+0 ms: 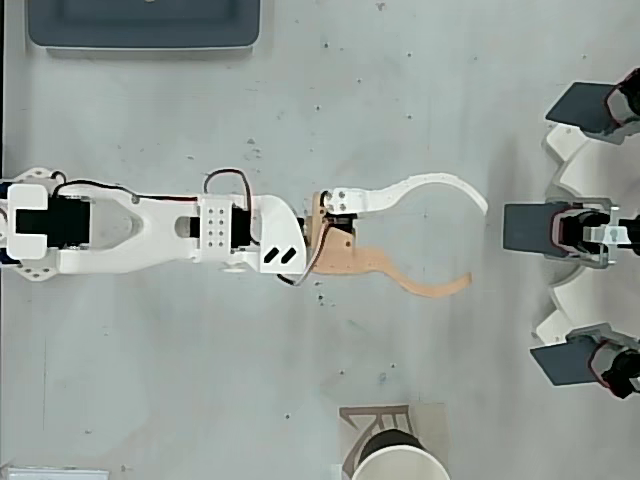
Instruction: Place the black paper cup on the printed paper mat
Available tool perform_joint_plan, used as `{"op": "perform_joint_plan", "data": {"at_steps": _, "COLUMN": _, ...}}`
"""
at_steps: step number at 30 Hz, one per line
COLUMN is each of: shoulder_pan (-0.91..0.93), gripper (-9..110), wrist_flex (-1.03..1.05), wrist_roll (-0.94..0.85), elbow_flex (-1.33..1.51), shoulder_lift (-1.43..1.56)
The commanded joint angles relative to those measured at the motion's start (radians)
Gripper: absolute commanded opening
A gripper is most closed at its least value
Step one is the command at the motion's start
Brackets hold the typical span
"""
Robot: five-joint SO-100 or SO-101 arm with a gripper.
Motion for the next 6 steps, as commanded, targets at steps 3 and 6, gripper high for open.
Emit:
{"op": "perform_joint_plan", "data": {"at_steps": 3, "shoulder_pan": 0.015, "gripper": 15, "wrist_flex": -0.014, "wrist_roll": 0.012, "elbow_flex": -0.046, "shoulder_lift": 0.006}}
{"op": "perform_joint_plan", "data": {"at_steps": 6, "shoulder_pan": 0.015, "gripper": 15, "wrist_flex": -0.015, "wrist_roll": 0.017, "elbow_flex": -0.046, "shoulder_lift": 0.006}}
